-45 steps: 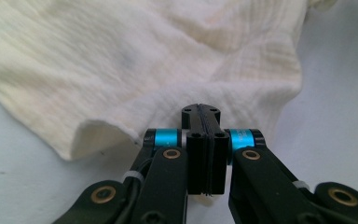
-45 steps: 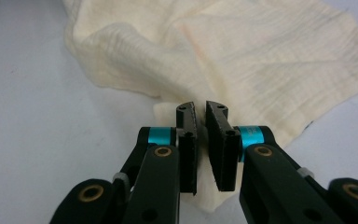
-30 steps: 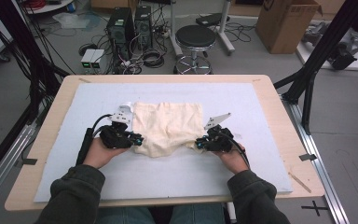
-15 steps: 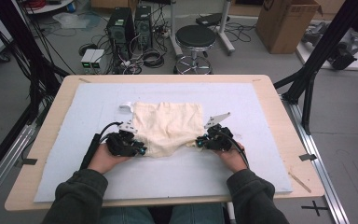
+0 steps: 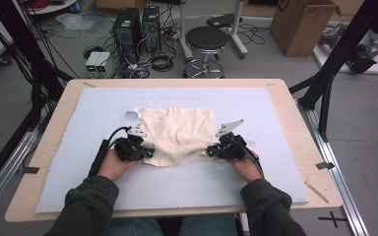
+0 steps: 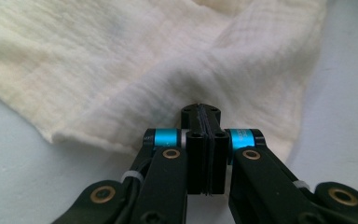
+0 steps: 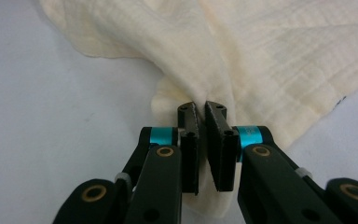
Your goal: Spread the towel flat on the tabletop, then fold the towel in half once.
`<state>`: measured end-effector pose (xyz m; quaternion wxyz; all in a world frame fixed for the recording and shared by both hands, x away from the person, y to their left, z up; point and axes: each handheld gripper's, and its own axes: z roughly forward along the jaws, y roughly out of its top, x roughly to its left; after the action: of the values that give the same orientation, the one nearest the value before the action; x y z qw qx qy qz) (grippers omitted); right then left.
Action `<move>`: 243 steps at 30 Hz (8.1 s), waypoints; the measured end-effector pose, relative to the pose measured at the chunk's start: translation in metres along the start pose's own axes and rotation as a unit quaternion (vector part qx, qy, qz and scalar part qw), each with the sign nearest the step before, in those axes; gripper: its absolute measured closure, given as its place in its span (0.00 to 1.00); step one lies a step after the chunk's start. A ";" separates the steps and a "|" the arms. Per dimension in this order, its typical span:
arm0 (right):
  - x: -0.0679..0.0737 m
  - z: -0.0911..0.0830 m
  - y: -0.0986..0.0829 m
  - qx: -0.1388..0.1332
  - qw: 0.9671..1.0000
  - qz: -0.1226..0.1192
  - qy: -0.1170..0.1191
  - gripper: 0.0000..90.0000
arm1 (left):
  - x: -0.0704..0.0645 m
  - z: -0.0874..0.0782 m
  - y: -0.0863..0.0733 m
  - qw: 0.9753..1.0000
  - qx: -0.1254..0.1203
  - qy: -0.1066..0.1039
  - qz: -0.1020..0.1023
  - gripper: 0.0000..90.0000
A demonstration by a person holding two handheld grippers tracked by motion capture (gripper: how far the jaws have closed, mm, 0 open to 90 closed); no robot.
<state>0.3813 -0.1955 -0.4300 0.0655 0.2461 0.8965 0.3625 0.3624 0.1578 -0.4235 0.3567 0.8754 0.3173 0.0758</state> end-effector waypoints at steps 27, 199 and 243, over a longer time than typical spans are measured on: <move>0.039 -0.034 -0.017 -0.026 0.997 -0.042 0.055 0.78 | -0.018 -0.043 -0.052 0.999 -0.034 -0.010 -0.015 0.97; -0.044 -0.026 0.051 -0.073 0.996 0.043 -0.001 0.27 | 0.048 -0.049 0.009 0.985 -0.140 0.063 -0.077 0.40; -0.112 0.042 0.048 -0.003 0.984 0.147 -0.097 0.61 | 0.105 0.029 0.019 0.965 -0.094 0.149 -0.194 0.66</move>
<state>0.5100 -0.1948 -0.4346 0.0986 0.4088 0.8389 0.3455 0.4646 0.1946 -0.4416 0.3937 0.7385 0.5221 0.1643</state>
